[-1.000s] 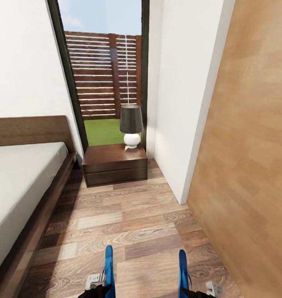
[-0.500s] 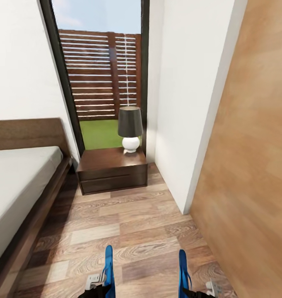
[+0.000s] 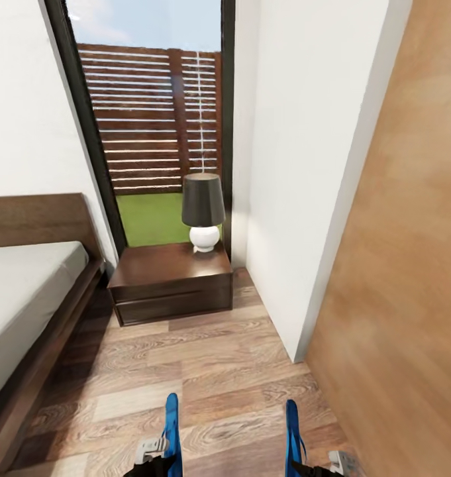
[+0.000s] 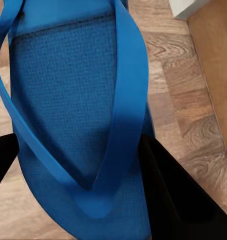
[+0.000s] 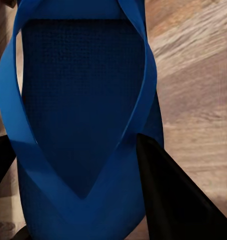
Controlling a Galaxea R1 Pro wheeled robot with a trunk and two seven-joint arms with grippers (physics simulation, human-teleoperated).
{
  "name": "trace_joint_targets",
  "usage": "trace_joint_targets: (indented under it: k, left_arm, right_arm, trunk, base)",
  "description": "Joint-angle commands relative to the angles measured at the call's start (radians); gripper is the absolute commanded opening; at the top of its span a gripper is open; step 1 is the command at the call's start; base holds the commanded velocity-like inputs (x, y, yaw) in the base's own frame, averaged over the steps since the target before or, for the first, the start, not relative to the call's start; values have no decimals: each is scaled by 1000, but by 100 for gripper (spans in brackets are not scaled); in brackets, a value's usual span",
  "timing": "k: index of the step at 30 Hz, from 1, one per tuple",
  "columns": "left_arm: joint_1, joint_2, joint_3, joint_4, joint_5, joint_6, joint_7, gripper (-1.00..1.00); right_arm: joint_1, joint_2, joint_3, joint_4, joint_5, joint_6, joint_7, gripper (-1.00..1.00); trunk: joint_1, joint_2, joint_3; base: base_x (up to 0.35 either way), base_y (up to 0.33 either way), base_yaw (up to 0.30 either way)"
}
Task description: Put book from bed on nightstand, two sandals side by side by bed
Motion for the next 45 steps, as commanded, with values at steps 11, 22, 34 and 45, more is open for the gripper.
trace_joint_targets:
  k: [11, 22, 34, 45]
  left_arm:
    - [-1, 1, -8, 1, 4, -8, 0, -100]
    - [-1, 1, -8, 1, 3, -9, 0, -100]
    - [-1, 1, -9, 1, 3, -9, 0, -100]
    - [-1, 1, -9, 1, 2, -9, 0, -100]
  right_arm:
    - [-1, 1, -4, 1, -2, 0, 2, -100]
    - [-1, 1, -4, 1, -2, 0, 2, -100]
    - [-1, 1, -4, 1, -2, 0, 2, -100]
    - [-1, 0, -4, 1, -2, 0, 2, -100]
  trunk:
    - [0, 0, -1]
    - [0, 0, -1]
    - [0, 0, -1]
    - [0, 0, -1]
  base:
    - [330, -3, 13]
    - [125, 0, 272]
    - [287, 0, 58]
    - [306, -86, 0]
